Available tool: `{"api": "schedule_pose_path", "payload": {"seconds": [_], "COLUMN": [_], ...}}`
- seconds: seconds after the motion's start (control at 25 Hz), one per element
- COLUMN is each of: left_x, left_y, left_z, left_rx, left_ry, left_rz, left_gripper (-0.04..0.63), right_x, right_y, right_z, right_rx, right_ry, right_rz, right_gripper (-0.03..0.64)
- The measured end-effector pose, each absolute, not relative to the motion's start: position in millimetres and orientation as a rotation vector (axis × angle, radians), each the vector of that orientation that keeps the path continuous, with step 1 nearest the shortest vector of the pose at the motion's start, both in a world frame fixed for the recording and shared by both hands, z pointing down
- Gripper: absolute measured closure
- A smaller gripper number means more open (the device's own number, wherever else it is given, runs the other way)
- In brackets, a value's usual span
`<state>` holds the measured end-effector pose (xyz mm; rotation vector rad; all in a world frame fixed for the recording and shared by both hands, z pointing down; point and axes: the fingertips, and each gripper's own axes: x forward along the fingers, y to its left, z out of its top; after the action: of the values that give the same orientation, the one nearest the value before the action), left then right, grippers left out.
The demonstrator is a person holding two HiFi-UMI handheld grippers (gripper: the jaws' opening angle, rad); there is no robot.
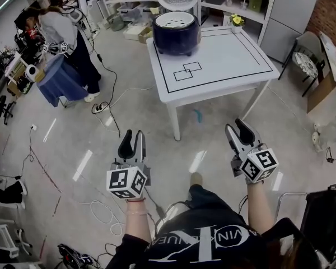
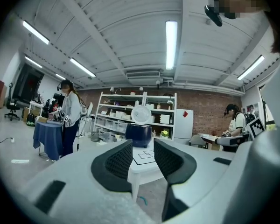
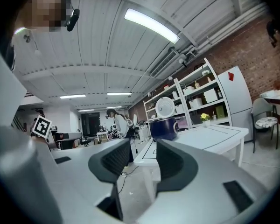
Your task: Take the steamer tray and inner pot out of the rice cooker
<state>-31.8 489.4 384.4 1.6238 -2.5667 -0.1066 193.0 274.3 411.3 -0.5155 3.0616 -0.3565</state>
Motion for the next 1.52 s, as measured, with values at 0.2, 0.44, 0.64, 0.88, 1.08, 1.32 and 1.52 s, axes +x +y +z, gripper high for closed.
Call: {"api": "schedule_pose_path", "payload": {"seconds": [0.2, 0.44, 0.64, 0.88, 1.08, 1.32, 1.52], "left_x": [-61, -96, -116, -127, -133, -140, -160], "left_y": [445, 404, 369, 342, 327, 307, 286], "left_z": [389, 384, 385, 383, 381, 374, 377], "left_rx": [1.612, 1.576, 1.565, 1.569, 1.573, 1.609, 1.612], "left_ry": [-2.549, -2.575, -2.585, -2.58, -2.57, -2.568, -2.572], "left_rz": [-0.094, -0.083, -0.084, -0.087, -0.094, -0.091, -0.098], "left_gripper": [0.482, 0.482, 0.482, 0.482, 0.482, 0.482, 0.482], "right_x": [158, 119, 93, 82, 79, 71, 53], "right_y": [231, 187, 159, 138, 124, 113, 95], "right_z": [413, 415, 418, 420, 418, 415, 416], "right_rx": [-0.5, -0.456, -0.41, -0.395, -0.4, -0.395, -0.393], "right_ry": [3.073, 3.089, 3.094, 3.106, 3.101, 3.096, 3.092], "right_rz": [-0.371, -0.385, -0.383, -0.389, -0.398, -0.391, -0.387], "right_gripper": [0.456, 0.456, 0.456, 0.456, 0.456, 0.456, 0.456]}}
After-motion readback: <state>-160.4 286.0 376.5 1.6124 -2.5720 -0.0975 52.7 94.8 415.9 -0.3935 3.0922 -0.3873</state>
